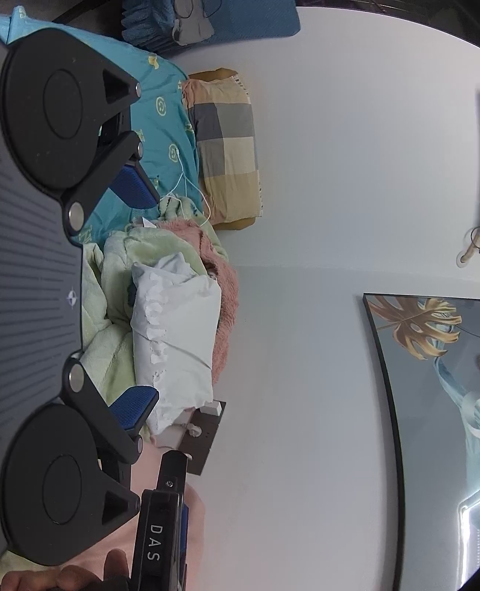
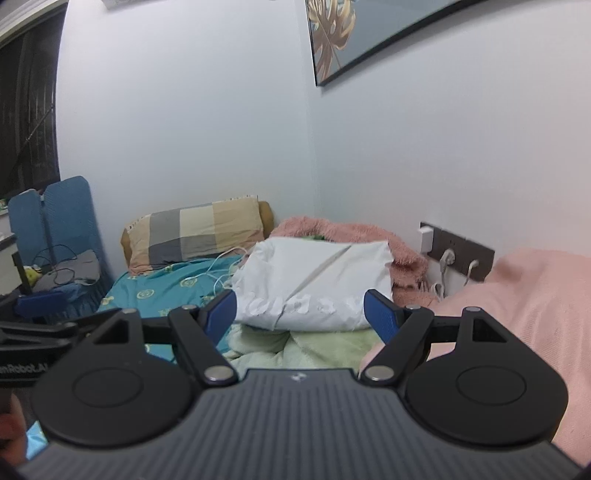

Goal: Fold clothes

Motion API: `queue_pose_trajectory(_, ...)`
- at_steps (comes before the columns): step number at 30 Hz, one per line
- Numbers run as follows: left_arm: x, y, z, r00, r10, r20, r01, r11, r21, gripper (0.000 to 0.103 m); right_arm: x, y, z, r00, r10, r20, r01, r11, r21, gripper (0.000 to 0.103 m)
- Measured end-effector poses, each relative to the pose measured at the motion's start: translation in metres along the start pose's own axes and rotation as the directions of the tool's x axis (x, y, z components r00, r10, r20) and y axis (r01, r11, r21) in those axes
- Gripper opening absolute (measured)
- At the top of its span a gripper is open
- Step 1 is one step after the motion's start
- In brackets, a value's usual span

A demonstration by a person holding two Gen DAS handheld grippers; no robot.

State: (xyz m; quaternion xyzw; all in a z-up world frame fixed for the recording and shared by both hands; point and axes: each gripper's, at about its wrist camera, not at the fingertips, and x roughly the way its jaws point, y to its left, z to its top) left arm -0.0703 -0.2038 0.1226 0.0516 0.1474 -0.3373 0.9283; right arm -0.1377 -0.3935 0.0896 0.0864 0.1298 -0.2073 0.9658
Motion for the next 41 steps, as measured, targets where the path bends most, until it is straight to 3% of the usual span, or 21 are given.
queue_pose_trajectory(14, 0.003, 0.009, -0.018, 1.0, -0.007, -0.006, 0.007, 0.999, -0.032, 0.103, 0.005, 0.016, -0.022, 0.999, -0.036, -0.015, 0.035, 0.999, -0.029, 0.078)
queue_pose_trajectory(28, -0.007, 0.013, -0.017, 1.0, -0.013, 0.019, 0.014, 0.998, -0.053, 0.103, -0.005, 0.021, -0.017, 0.999, -0.043, 0.008, 0.044, 0.997, -0.058, 0.078)
queue_pose_trajectory(41, -0.019, 0.011, -0.019, 0.999, 0.003, 0.041, -0.003, 1.0, -0.01, 0.103, -0.014, 0.029, -0.013, 0.999, -0.047, 0.017, 0.048, 0.996, -0.071, 0.078)
